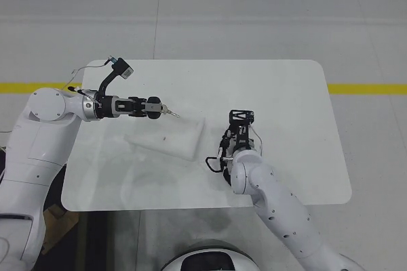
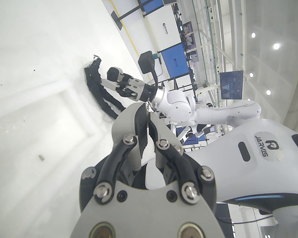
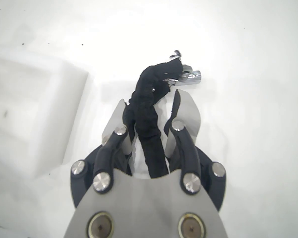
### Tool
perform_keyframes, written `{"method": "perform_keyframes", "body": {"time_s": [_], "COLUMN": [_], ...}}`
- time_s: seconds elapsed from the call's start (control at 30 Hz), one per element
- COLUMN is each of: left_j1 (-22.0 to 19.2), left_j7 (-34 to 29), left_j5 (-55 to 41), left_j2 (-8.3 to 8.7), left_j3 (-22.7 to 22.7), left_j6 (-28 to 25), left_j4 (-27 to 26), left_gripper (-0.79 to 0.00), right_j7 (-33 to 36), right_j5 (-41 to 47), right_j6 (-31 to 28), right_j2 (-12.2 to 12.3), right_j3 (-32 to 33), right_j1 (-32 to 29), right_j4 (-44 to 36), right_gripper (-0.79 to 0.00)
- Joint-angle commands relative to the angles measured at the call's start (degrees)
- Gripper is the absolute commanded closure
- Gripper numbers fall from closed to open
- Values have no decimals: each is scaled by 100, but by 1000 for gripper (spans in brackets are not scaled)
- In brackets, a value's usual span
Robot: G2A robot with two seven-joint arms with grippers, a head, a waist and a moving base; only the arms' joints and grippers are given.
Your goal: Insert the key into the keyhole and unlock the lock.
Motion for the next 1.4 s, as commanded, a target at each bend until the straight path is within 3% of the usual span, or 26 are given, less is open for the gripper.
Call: {"method": "perform_keyframes", "body": {"time_s": [0.0,0.3,0.33,0.37,0.73,1.03,1.37], "left_j1": [0,0,0,0,0,0,0], "left_j7": [0,0,0,0,0,0,0], "left_j5": [0,0,0,0,0,0,0], "left_j2": [0,0,0,0,0,0,0], "left_j3": [0,0,0,0,0,0,0], "left_j6": [0,0,0,0,0,0,0], "left_j4": [0,0,0,0,0,0,0], "left_gripper": [0,0,0,0,0,0,0], "right_j7": [110,306,313,310,425,1560,1911], "right_j5": [59,-181,-179,-208,-288,-235,133], "right_j6": [-127,-408,-426,-449,-882,-1139,-1050], "right_j2": [-62,-312,-342,-367,-545,-543,-527], "right_j3": [57,288,320,354,998,1894,2784], "right_j1": [-38,-164,-166,-171,-427,-849,-746], "right_j4": [-24,111,124,154,-207,-827,-575], "right_gripper": [-132,-154,-108,0,0,0,0]}}
